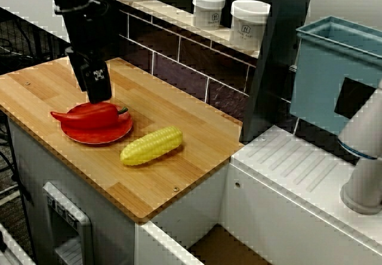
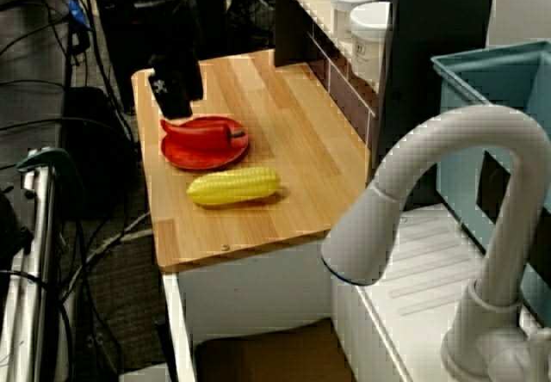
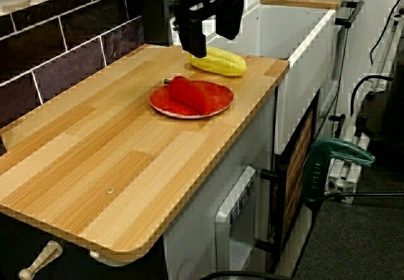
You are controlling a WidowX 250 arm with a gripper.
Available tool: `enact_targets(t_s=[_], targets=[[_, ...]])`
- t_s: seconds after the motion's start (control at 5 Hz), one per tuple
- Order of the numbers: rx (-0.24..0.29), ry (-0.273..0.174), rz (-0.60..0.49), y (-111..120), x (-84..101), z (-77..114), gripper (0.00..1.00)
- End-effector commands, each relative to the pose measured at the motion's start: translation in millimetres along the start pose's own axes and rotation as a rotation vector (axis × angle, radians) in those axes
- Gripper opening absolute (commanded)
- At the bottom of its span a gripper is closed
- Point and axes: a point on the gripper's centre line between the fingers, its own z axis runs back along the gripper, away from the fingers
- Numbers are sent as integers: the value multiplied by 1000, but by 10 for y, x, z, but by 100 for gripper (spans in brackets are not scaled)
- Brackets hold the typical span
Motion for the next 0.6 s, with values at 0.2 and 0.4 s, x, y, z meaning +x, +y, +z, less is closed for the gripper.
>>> enact_targets(t_s=[0.2, 0.4], targets=[[48, -21, 101, -460, 233, -133, 100], [64, 1, 136, -511, 340, -225, 100]])
